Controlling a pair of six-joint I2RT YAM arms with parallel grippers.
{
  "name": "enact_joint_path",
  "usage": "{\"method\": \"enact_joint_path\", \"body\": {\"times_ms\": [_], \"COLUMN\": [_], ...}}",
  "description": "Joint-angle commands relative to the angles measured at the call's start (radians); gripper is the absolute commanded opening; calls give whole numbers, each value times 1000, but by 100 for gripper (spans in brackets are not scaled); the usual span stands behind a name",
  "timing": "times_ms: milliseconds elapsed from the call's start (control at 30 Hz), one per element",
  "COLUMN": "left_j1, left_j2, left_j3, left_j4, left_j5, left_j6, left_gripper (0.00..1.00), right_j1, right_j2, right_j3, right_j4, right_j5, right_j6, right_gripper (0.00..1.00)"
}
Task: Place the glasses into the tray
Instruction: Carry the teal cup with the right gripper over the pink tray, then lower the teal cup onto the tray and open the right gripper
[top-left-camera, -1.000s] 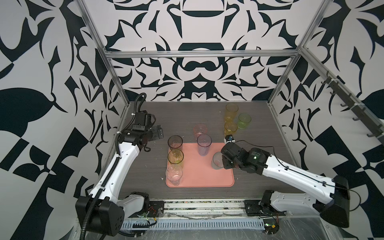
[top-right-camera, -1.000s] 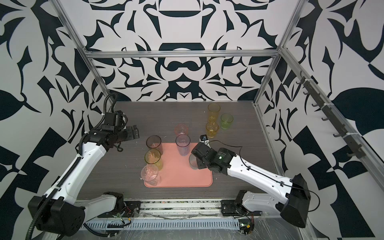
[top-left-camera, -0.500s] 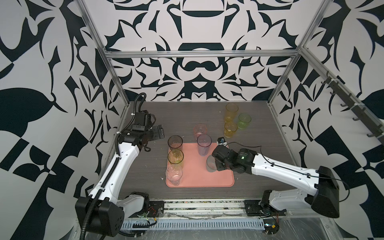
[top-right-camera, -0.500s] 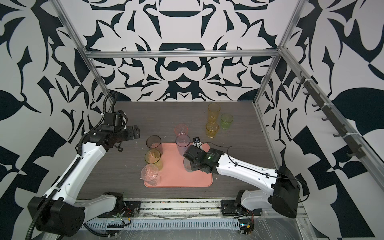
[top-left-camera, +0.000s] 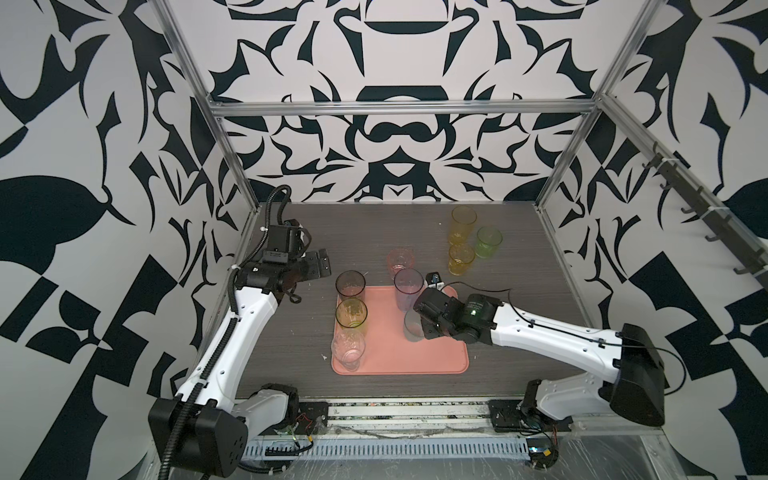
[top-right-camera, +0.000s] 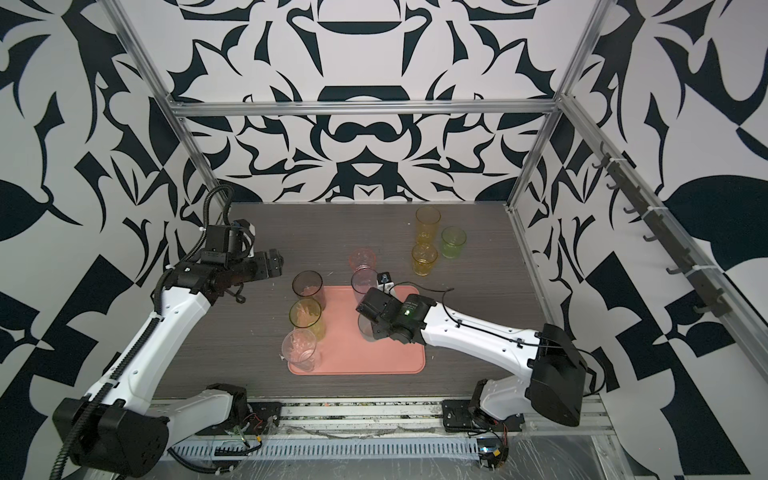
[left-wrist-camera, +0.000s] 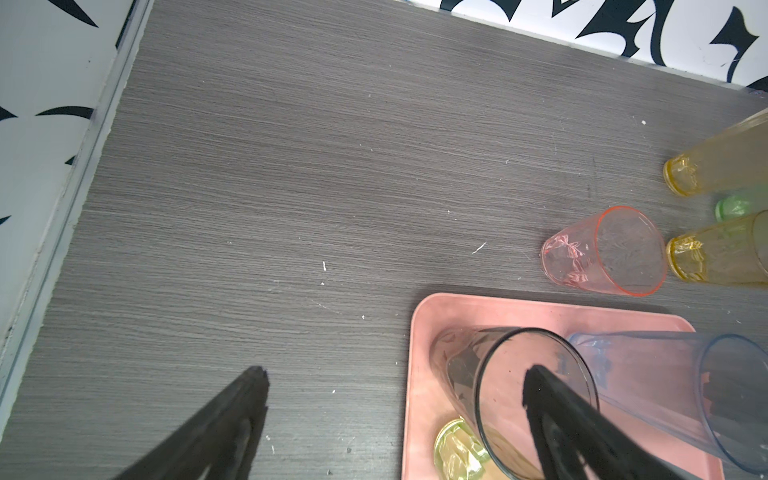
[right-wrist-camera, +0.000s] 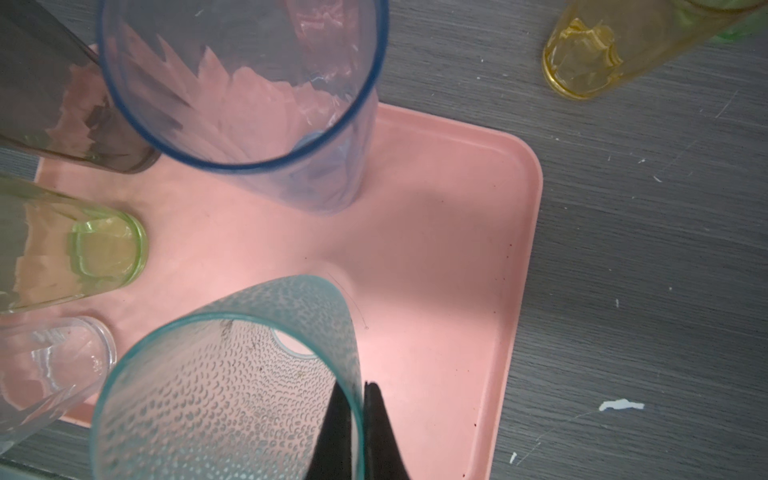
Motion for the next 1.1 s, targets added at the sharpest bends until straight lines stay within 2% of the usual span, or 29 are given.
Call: {"method": "enact_joint_path", "body": {"times_ms": [0,1067], "left_j1": [4,4], "left_j2": [-23,-26], "left_j3": [-12,-17], "left_j4": [7,3], "left_j5": [18,20], "left_j6": [5,8], "left_gripper": [99,99], "right_j1": [7,6], "right_j2": [5,121], "right_j3": [50,107], "right_j4": [25,55], "right_j5": [29,-9], "right_j6": [17,13], "right_gripper": [0,0]}}
